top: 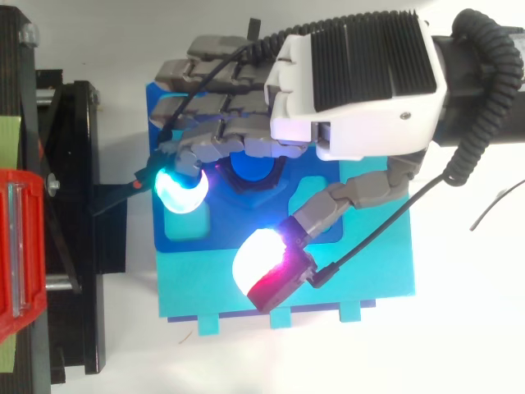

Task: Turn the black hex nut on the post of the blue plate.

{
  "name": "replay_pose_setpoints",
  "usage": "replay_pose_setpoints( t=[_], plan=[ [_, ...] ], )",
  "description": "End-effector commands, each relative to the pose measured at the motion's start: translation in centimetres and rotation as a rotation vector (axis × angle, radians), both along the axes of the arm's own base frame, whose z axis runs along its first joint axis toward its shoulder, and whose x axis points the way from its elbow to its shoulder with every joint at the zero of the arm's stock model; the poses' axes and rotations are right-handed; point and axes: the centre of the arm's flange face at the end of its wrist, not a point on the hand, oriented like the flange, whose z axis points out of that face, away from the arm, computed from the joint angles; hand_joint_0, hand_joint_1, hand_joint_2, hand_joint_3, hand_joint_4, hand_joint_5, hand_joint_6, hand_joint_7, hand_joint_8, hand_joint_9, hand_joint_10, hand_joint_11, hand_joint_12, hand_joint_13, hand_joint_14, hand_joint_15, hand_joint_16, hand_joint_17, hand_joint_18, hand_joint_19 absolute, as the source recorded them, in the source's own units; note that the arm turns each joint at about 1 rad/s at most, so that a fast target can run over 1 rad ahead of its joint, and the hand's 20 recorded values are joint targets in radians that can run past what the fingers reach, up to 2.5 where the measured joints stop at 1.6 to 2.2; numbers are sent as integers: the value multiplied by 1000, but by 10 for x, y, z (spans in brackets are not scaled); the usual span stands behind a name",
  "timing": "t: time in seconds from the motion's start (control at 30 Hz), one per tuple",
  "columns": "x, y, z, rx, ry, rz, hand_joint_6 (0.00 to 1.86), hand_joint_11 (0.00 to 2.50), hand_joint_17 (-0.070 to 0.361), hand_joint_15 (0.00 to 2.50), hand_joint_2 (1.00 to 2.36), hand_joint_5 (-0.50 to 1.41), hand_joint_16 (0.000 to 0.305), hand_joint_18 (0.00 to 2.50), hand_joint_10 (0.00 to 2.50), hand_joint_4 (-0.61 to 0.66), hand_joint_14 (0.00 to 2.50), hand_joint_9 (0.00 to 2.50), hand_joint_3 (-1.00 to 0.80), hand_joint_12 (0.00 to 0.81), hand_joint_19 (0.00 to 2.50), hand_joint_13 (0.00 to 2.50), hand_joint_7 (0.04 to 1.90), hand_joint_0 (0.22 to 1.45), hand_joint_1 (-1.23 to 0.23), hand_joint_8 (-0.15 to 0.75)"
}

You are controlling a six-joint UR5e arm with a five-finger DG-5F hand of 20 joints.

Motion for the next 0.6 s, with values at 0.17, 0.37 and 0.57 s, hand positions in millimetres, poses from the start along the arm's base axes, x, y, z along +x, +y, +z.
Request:
replay_pose_setpoints(
  t=[0.17, 0.37, 0.57],
  plan=[
    [-4, 0, -3, -1, 33, 0, 503, 0, 133, 0, 1000, -215, 59, 0, 0, 204, 0, 218, -500, 379, 63, 0, 840, 463, -339, 249],
    [-6, -1, -6, -3, 47, -1, 502, 0, 133, 0, 1000, -214, 59, 0, 0, 203, 0, 220, -500, 379, 65, 0, 841, 464, -341, 250],
    [-9, -9, -10, -3, 50, -7, 502, 0, 133, 0, 1000, -214, 59, 0, 0, 203, 0, 221, -500, 377, 64, 0, 841, 465, -343, 250]
  ],
)
